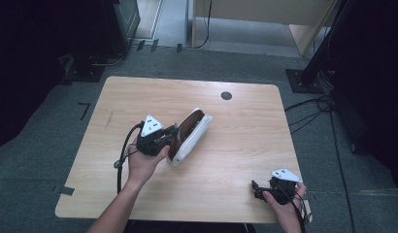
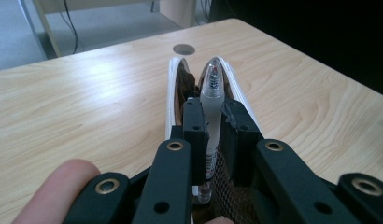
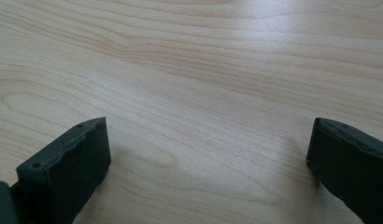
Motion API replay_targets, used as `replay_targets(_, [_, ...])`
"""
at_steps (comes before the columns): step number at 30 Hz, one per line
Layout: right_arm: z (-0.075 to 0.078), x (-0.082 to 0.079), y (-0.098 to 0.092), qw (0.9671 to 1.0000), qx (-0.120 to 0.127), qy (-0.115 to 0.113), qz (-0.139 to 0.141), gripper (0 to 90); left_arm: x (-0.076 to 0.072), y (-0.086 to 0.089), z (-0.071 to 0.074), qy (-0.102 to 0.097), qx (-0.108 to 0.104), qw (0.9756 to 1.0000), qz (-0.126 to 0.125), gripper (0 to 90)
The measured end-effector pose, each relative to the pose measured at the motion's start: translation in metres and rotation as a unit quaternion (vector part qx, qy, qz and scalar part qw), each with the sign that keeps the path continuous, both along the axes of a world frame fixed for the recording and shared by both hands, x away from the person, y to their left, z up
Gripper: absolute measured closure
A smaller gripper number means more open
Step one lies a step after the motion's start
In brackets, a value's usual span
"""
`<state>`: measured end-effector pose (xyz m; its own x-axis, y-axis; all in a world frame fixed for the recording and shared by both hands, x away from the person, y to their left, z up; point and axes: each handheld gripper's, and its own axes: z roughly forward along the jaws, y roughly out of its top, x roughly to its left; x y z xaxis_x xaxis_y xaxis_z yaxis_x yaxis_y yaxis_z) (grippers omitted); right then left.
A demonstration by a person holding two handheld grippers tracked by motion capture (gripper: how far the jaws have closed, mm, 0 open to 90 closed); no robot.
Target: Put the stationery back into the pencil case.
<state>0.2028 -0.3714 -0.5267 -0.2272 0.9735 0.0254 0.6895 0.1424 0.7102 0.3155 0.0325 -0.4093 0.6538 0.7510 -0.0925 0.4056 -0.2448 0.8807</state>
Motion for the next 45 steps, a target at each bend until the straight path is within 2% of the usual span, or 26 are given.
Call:
replay_targets(3, [0.0, 0.0, 0.0, 1.0, -0.001, -0.001, 0.001, 0.0, 0.004, -0.005, -0.005, 0.011, 0.005, 0.9999, -0.002, 81.7])
replay_targets(11, [0.0, 0.0, 0.0, 1.0, 0.0, -0.001, 0.001, 0.0, 0.014, -0.018, -0.012, 0.018, 0.019, 0.9997, -0.003, 80.5])
replay_targets(15, [0.0, 0.0, 0.0, 1.0, 0.0, 0.0, 0.0, 0.0, 0.019, -0.017, -0.009, 0.023, 0.003, 0.9997, 0.001, 73.3])
replay_targets(20, [0.0, 0.0, 0.0, 1.0, 0.0, 0.0, 0.0, 0.0, 0.018, -0.012, -0.005, 0.021, -0.015, 0.9997, 0.0, 63.9])
replay_targets(30, [0.0, 0.0, 0.0, 1.0, 0.0, 0.0, 0.0, 0.0, 0.006, 0.016, 0.004, 0.013, -0.052, 0.9986, 0.006, 55.1])
replay_targets(33, [0.0, 0.0, 0.0, 1.0, -0.001, -0.001, 0.001, 0.0, 0.001, 0.029, 0.005, 0.011, -0.059, 0.9981, 0.013, 43.3])
replay_targets(36, [0.0, 0.0, 0.0, 1.0, -0.001, -0.001, 0.001, 0.0, -0.002, 0.041, 0.003, 0.025, -0.052, 0.998, 0.025, 23.3])
replay_targets(38, [0.0, 0.0, 0.0, 1.0, -0.001, -0.001, 0.001, 0.0, -0.006, 0.049, 0.002, 0.024, -0.048, 0.9979, 0.038, 13.1])
replay_targets(42, [0.0, 0.0, 0.0, 1.0, 0.0, -0.001, 0.001, 0.0, -0.016, 0.066, -0.001, 0.017, -0.031, 0.998, 0.052, 4.2])
replay_targets(45, [0.0, 0.001, -0.001, 1.0, 0.001, 0.0, 0.001, 0.0, -0.023, 0.077, -0.005, 0.018, -0.023, 0.9977, 0.062, 1.0])
